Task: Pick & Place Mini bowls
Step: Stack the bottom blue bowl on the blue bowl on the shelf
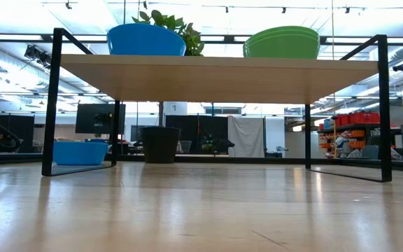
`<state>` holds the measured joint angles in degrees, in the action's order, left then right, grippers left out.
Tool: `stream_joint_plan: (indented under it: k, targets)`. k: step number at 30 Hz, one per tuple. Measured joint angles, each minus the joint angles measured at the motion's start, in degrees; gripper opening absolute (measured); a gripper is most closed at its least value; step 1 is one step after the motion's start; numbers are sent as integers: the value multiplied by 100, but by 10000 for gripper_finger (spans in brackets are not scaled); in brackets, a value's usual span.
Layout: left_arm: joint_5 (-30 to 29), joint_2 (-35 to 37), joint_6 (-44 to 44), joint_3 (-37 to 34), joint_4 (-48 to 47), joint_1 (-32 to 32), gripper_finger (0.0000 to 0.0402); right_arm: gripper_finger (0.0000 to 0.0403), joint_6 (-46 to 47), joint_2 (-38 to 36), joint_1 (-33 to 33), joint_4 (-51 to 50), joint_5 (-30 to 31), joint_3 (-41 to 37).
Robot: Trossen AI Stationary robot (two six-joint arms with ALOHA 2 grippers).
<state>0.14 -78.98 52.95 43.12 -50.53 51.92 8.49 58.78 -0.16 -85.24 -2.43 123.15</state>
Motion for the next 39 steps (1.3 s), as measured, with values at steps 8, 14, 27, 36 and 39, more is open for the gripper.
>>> stream_joint_plan:
  k: [8,14,27,36,39]
  targets:
    - [160,2,40,6,-8,0,7,21,0,1,-2,-1,-1,0]
    - [310,0,43,124,-208,0,4,21,0,0,0,1,-1,0]
    - [-110,140,45,1009,-1103,0,3,21,0,0,0,-1,0,0]
    - [-472,140,46,1857,-2015,0,3,21,0,1,0,-1,1,0]
    - [-638,140,46,2231,-2340,2,3,21,0,0,0,-1,-1,0]
